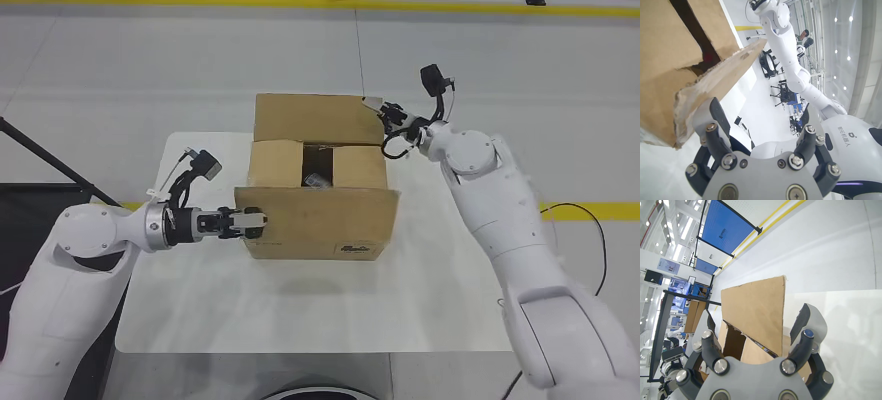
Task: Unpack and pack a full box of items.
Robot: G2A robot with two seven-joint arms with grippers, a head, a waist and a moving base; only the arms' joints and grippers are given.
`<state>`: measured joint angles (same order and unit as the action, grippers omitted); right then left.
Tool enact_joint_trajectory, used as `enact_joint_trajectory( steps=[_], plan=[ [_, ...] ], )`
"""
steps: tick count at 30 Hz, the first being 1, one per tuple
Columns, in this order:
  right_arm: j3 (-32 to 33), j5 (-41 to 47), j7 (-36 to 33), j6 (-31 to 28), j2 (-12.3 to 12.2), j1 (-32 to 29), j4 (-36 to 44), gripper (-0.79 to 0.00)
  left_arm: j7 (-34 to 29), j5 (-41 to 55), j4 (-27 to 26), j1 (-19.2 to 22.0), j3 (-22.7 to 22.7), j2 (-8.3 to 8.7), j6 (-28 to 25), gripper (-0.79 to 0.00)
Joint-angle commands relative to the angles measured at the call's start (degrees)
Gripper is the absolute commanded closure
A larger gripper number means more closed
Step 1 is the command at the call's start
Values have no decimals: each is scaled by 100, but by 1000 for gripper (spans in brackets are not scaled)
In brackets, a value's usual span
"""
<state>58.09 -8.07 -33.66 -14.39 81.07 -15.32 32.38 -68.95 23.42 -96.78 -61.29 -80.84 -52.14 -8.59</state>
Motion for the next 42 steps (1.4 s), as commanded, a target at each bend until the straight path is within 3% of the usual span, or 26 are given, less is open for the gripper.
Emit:
enact_joint_trajectory(
  steps=[1, 10, 16, 24, 29, 42],
  plan=[
    [-78, 88, -69, -165, 82, 142, -339, -785, 88, -57, 38, 40, 48, -5, 23, -785],
    [89, 928, -916, -1376, 202, 480, -1165, -785, 483, -204, 123, 117, 149, -21, 79, -785],
    [342, 1408, -1431, -2111, 121, 495, -1296, -785, 962, -638, 25, 91, 241, -33, 100, -785],
    [717, 1949, -2264, -2670, -104, 338, -1084, -785, 1191, -858, -34, 104, 386, -53, 141, -785],
    [952, 2311, -2961, -2662, -274, 107, -673, -785, 1289, -980, -33, 133, 451, -63, 154, -785],
    [1253, 2674, -4099, -1490, -677, -829, 1099, -785, 1641, -1065, 104, 387, 796, -148, 195, -785]
  ],
)
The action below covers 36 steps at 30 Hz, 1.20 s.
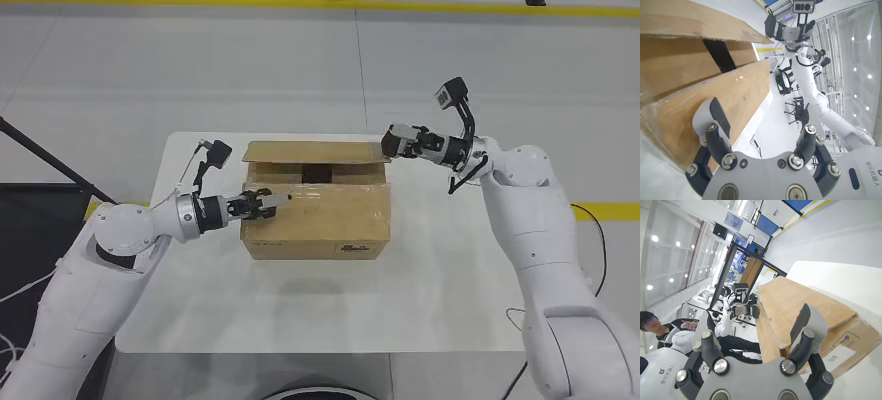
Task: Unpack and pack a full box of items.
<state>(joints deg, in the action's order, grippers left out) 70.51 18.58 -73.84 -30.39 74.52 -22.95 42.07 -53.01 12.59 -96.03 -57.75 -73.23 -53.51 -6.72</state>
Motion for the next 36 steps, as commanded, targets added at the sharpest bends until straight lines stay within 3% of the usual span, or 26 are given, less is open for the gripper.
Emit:
enact_joint_trajectory(
  steps=[1, 9, 20, 30, 36],
  plan=[
    [8, -4, -119, 216, -37, -116, 232, -785, 84, 32, 54, 59, 63, -21, 22, -785],
    [-112, 73, -404, 874, -91, -378, 755, -785, 341, -55, 207, 207, 245, -80, 86, -785],
    [-358, 105, -348, 1171, -89, -508, 750, -785, 596, 70, 287, 215, 252, -129, -12, -785],
    [-503, 248, -254, 1104, -69, -550, 523, -785, 1342, 1184, 291, -192, -644, -105, -207, -785],
    [-605, 331, -195, 1066, -41, -531, 367, -785, 2530, 1391, 193, -680, -1308, -99, -108, -785]
  ],
)
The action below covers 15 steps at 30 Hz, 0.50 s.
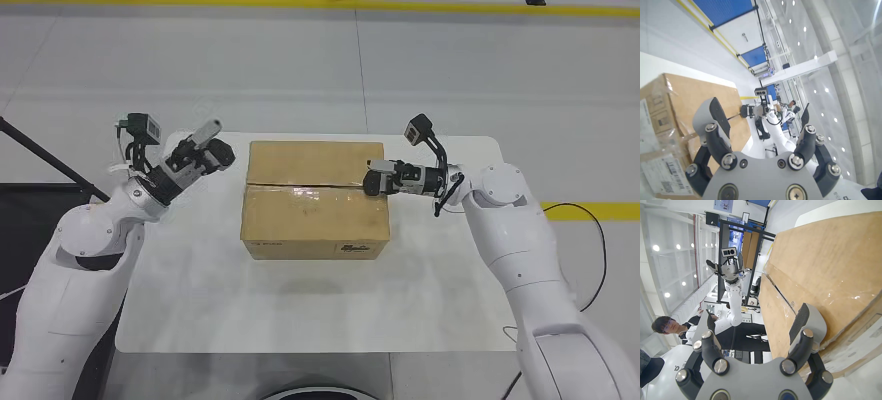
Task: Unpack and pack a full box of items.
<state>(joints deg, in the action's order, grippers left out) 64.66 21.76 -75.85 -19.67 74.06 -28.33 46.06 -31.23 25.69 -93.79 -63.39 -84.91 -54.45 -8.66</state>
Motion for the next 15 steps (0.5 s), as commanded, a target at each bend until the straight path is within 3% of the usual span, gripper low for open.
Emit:
enact_joint_trajectory(
  steps=[1, 3, 15],
  plan=[
    [-37, 14, 24, -6, 10, 18, -64, -785, 600, 74, -57, -199, -249, -6, 140, -785],
    [-80, -41, 96, -10, 18, 45, -111, -785, 977, 61, -178, -350, -402, -11, 292, -785],
    [-80, -41, 96, -10, 18, 45, -111, -785, 977, 61, -178, -350, -402, -11, 292, -785]
  ],
)
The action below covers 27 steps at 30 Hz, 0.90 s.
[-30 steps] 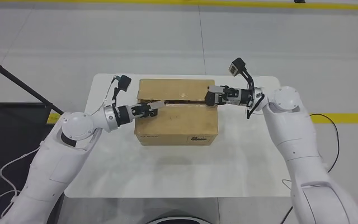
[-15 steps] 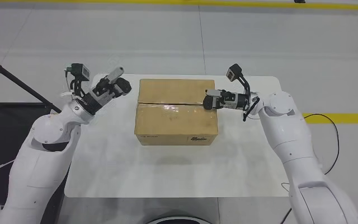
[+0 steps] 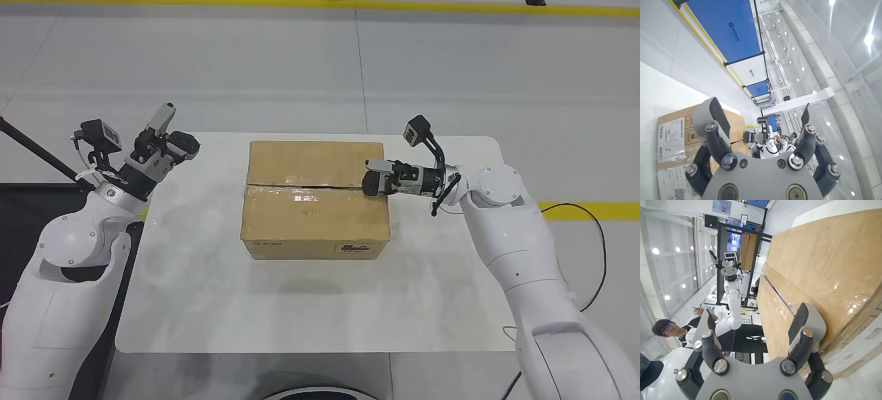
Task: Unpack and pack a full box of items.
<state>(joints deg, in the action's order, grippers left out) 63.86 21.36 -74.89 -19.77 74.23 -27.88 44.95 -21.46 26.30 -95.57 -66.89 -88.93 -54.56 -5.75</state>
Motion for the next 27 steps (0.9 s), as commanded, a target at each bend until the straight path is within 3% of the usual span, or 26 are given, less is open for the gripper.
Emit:
enact_joint_trajectory(
  steps=[1, 7, 15, 19, 27],
  plan=[
    [0, 0, 0, 0, 0, 0, 0, -785, 1, 0, 0, 0, 0, 0, 0, -785],
    [0, 0, 0, 0, 0, 0, 0, -785, 505, -130, -136, -246, 36, -41, 85, -785],
    [0, 0, 0, 0, 0, 0, 0, -785, 1348, -185, -958, -1537, 9, -121, 321, -785],
    [0, 0, 0, 0, 0, 0, 0, -785, 1584, -221, -1133, -1952, 148, -166, 628, -785],
    [0, 0, 0, 0, 0, 0, 0, -785, 1880, -91, -856, -1901, 525, -277, 1133, -785]
  ],
)
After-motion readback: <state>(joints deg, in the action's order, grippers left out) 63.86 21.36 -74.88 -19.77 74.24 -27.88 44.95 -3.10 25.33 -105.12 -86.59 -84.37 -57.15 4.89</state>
